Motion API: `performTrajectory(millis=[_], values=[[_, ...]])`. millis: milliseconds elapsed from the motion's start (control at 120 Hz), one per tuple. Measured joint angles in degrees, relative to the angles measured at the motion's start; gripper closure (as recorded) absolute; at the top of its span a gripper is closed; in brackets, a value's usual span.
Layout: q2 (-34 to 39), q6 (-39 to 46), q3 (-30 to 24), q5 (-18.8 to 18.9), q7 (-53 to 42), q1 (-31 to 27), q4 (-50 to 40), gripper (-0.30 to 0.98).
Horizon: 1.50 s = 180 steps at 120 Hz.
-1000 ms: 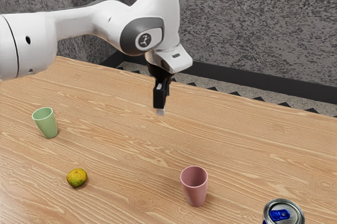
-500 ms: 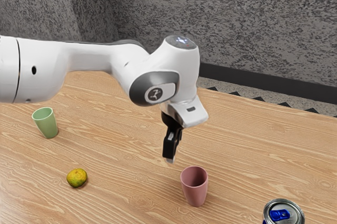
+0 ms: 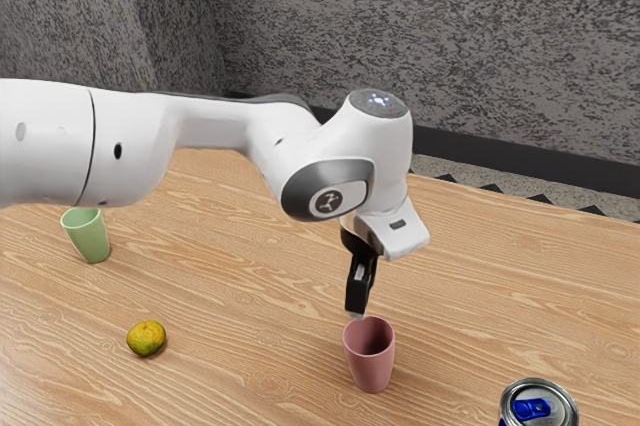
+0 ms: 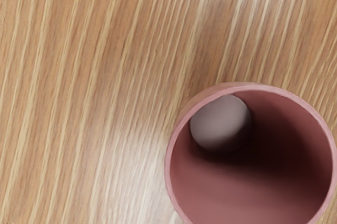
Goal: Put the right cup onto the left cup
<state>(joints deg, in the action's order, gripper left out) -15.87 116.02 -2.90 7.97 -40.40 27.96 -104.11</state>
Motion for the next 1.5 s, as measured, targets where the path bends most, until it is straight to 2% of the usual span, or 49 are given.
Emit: performTrajectory(millis=[342,392,500,567,650,758,1050,1192,1358,1500], values=[[-3.8,1.0,0.0,-0.6,1.3,0.3,0.1,0.02],[-4.1,1.2,0.0,-0.8,1.4,0.2,0.0,0.09],[-4.5,1.6,0.0,-0.9,1.7,0.4,0.0,0.38],[-4.8,2.2,0.0,-1.0,1.8,0.5,0.0,0.51],[-5.4,3.2,0.0,-1.0,2.0,0.5,-0.1,0.62],[-5.8,4.2,0.0,-1.1,2.1,0.4,-0.1,0.70],[-5.1,5.4,0.0,-0.7,3.0,0.3,-0.2,0.77],[-1.3,5.6,0.0,-0.1,3.3,-0.9,-0.6,0.78],[4.0,5.2,0.6,1.0,3.6,-4.9,-0.7,0.78],[7.6,2.7,0.9,1.4,3.8,-11.3,-0.7,0.79]])
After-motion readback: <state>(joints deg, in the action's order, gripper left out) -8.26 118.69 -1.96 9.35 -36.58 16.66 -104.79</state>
